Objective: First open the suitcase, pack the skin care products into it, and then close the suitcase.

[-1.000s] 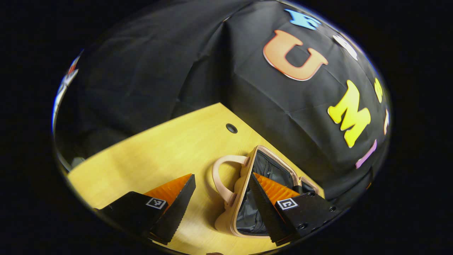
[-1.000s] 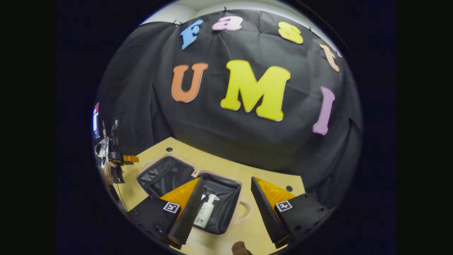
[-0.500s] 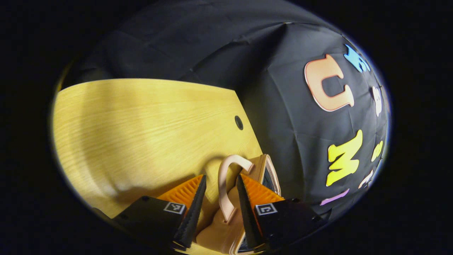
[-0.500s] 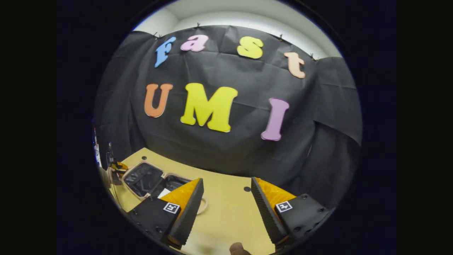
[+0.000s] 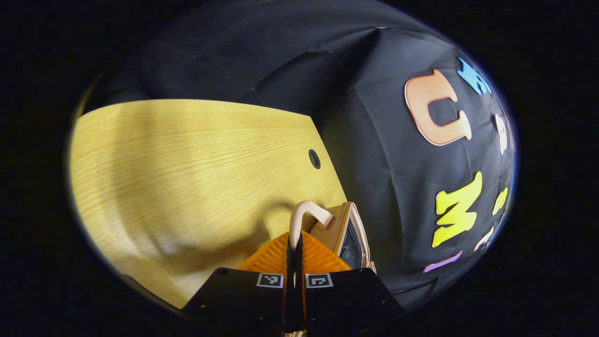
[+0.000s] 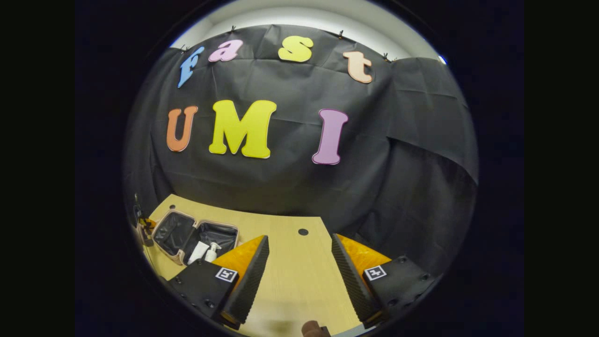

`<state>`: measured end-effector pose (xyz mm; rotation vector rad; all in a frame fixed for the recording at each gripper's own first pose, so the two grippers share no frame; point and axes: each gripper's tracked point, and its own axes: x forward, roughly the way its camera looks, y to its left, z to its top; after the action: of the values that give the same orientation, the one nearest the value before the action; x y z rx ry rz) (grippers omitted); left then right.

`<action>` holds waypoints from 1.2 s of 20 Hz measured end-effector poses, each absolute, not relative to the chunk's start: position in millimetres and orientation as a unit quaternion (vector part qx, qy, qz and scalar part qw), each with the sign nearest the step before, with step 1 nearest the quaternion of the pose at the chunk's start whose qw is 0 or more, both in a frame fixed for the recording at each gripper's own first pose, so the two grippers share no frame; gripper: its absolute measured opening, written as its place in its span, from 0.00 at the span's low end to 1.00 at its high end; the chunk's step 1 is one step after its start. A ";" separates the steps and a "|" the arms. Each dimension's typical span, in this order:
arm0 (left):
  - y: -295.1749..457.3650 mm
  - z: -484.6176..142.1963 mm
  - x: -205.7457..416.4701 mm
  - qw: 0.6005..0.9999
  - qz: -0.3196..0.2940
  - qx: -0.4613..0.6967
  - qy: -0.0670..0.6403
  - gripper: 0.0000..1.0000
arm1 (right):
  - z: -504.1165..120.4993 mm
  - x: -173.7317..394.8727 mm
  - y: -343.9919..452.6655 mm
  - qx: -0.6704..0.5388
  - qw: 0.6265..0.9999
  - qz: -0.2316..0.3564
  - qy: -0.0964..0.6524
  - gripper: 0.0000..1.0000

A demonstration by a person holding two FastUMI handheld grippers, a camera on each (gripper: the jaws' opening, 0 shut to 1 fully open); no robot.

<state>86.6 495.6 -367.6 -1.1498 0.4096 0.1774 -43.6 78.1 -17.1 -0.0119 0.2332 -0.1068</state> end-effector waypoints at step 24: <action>288.3 -91.6 68.2 0.942 -0.009 -0.323 0.089 0.03 | -18.1 -41.2 27.8 0.032 0.995 0.057 0.079 0.78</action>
<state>68.2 288.3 -91.6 -0.6594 0.1811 -0.0189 -41.2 27.8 -18.1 0.0638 0.1584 0.1143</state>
